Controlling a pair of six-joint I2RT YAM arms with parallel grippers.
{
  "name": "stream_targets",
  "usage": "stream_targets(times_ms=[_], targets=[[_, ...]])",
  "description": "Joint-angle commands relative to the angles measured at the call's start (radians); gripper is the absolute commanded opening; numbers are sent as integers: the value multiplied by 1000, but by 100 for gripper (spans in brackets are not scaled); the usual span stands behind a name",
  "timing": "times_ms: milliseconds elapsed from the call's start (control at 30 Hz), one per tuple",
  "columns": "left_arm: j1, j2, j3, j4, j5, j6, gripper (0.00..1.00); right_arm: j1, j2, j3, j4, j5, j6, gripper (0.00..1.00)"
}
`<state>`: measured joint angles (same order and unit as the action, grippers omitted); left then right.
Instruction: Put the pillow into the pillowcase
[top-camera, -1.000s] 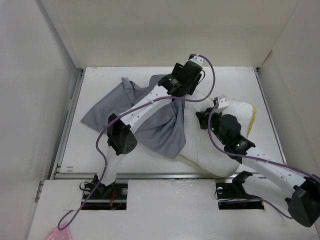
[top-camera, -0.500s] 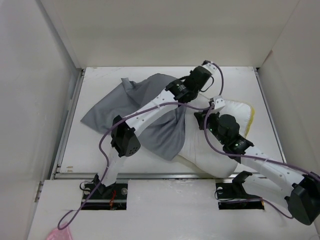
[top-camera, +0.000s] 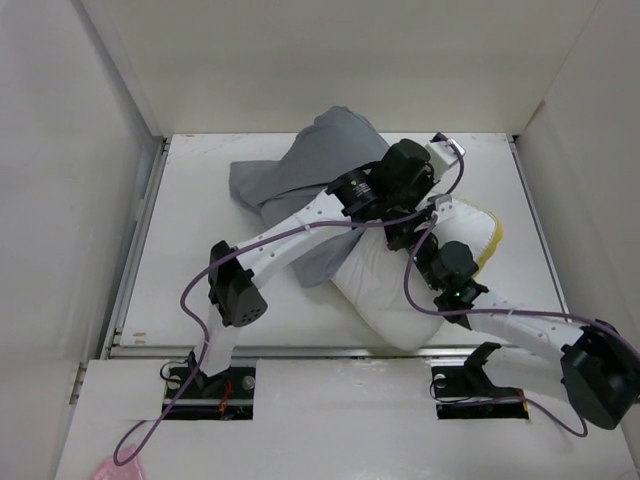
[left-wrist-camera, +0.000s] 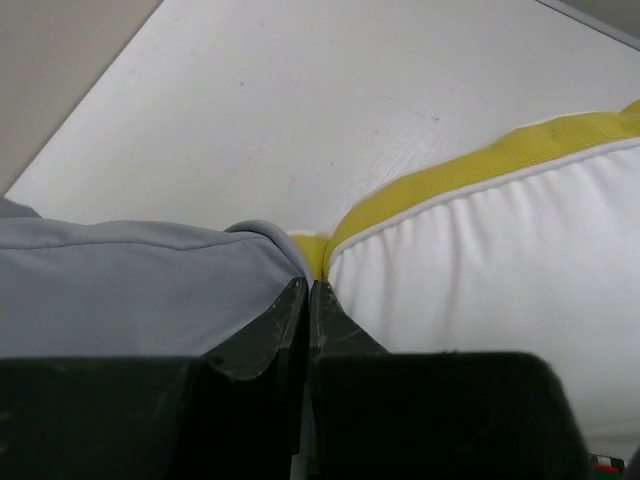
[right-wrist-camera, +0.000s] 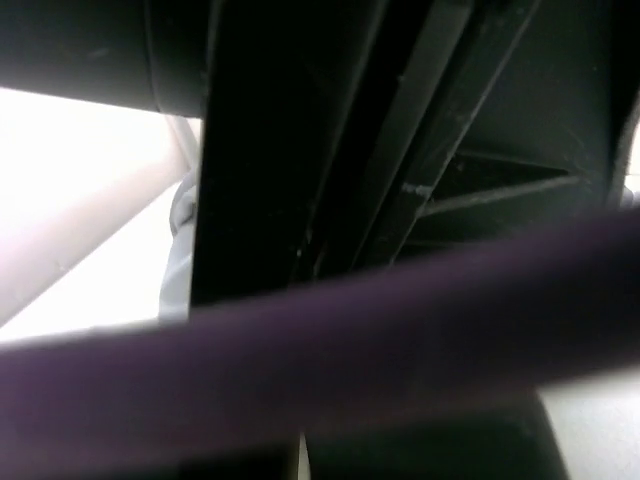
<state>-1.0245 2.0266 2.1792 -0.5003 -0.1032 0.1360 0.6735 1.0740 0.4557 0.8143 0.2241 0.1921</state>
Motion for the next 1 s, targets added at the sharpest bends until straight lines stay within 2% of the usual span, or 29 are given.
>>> stream_targets(times_ms=[0,67,100,133,167,233,267,300,333,433,467,500,600,633,700,733,767,833,867,900,967], targets=[[-89,-178,-44,14,376,-102,0,-55,61,1,232,96,182,0],[-89,-178,-70,14,277,-140,6,-78,61,12,175,72,191,0],[-89,-168,-70,14,170,-150,16,-78,61,12,149,72,191,5],[-66,-149,-70,-3,139,-150,42,-78,61,23,120,72,191,33],[-53,-140,-44,-35,105,-168,99,-78,43,23,82,83,191,50],[-23,-126,-12,-73,25,-217,100,-78,-11,32,-62,83,191,81],[3,-126,-1,-101,-5,-236,100,-78,-32,46,-126,92,202,86],[16,-140,-1,-101,-28,-248,100,-78,-52,73,-282,92,211,92],[27,-158,-21,-110,-77,-275,100,-78,-89,89,-365,92,211,99],[70,-299,-194,-52,-116,-312,100,-88,-126,155,-678,58,182,100],[70,-398,-260,-26,-134,-328,100,-88,-126,175,-749,35,143,100],[81,-451,-400,26,-156,-366,100,-88,-126,205,-803,-47,104,100],[92,-645,-620,80,-210,-453,100,-43,-102,251,-973,-176,-23,100],[105,-690,-766,91,-219,-536,100,6,-86,276,-1004,-208,-40,100],[106,-805,-904,100,-234,-634,100,56,-28,293,-1072,-198,-66,100],[115,-842,-1032,88,-234,-679,100,89,-2,305,-1096,-142,-66,100],[115,-876,-1097,88,-234,-767,100,89,24,326,-1109,-141,-66,100],[115,-968,-1215,97,-222,-835,100,89,105,357,-1109,-183,-92,100],[115,-991,-1318,106,-207,-875,100,109,139,424,-1135,-114,-92,100],[115,-1008,-1361,106,-188,-936,100,123,209,452,-1202,-68,-70,100],[115,-1033,-1474,161,-167,-978,100,147,266,477,-1222,16,-54,100]])
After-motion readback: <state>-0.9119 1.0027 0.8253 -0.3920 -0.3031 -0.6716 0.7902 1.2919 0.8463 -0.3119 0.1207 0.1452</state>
